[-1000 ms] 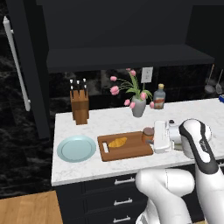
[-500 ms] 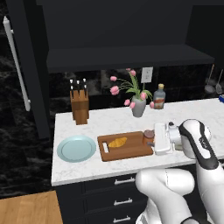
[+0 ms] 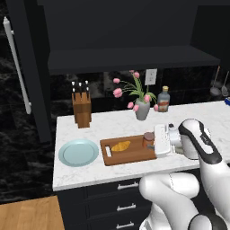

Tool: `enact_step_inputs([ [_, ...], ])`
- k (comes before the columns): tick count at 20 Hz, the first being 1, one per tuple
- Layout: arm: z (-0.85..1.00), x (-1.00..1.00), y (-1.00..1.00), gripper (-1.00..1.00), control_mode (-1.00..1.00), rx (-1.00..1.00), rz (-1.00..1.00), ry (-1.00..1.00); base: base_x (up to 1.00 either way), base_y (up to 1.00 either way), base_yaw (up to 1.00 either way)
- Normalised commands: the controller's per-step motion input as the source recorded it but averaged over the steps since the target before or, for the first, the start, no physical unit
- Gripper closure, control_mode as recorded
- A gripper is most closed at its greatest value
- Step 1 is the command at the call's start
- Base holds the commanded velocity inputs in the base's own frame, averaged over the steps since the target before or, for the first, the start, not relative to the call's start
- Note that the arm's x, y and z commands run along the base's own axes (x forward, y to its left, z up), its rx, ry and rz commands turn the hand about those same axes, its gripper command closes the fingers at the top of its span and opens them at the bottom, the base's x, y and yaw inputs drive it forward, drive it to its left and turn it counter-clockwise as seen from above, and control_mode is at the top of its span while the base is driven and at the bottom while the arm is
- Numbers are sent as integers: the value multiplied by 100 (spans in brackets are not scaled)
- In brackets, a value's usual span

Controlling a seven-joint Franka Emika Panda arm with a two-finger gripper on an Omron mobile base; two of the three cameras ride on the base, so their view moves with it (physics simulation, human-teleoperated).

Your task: From the different types of pastries on the counter, select a croissant and place it on the cutting board. Then retrieve a jar of jam from the cabinet and place it alongside the croissant on the cutting board.

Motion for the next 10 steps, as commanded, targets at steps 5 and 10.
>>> enact_step_inputs([
  [5, -27, 2, 11, 100, -100, 0, 0, -1, 0, 0, 0],
  [10, -18, 4, 11, 100, -100, 0, 0, 0, 0, 0, 0],
])
